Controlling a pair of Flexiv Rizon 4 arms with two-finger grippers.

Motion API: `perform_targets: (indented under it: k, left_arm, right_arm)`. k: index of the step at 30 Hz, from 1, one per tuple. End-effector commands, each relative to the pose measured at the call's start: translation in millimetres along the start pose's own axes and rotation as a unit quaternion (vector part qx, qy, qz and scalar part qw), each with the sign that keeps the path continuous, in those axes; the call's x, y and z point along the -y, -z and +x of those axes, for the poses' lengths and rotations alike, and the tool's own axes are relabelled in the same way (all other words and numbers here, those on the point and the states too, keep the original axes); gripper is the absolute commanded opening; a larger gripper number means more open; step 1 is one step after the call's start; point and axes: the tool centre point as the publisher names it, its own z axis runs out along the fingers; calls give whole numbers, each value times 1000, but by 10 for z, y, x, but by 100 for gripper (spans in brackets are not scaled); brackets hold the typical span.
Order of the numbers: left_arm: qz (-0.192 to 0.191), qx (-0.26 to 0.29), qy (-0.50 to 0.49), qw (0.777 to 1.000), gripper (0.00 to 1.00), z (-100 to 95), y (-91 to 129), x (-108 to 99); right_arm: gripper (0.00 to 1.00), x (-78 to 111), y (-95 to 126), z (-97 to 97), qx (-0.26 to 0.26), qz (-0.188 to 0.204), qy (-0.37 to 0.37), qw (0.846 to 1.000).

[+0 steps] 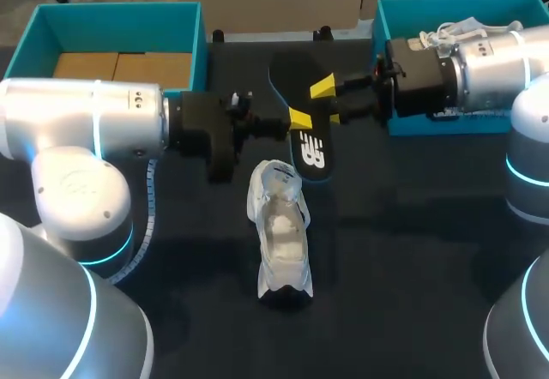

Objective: Take the shoe out of the shoebox, open the shoe tongue, remove and reinsert the insole, then place the shoe into the shoebox

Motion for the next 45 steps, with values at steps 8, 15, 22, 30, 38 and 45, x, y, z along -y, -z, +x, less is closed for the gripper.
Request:
perform_targets:
  k: [8,15,22,30,38,45]
  left_arm:
    - [-9,2,-5,1000,0,3,-44,6]
    - [-11,5,-6,1000,0,-5,-46,-1]
    - [-14,6,-7,1000,0,-14,-41,-9]
    - [-15,3,-6,1000,0,-15,-38,-10]
    - [-2,-25,22,999,100,-98,208,-45]
    - [6,-70,44,997,100,-67,697,-152]
  right_arm:
    - [34,-2,-36,15,-6,4,0,1000]
    - [25,7,-51,17,-6,10,1,1000]
    - [10,6,-55,13,-10,12,2,1000]
    - [0,8,-65,16,-11,15,4,1000]
    - [0,23,-35,-18,-17,12,5,1000]
    - [0,32,7,-103,-21,5,0,1000]
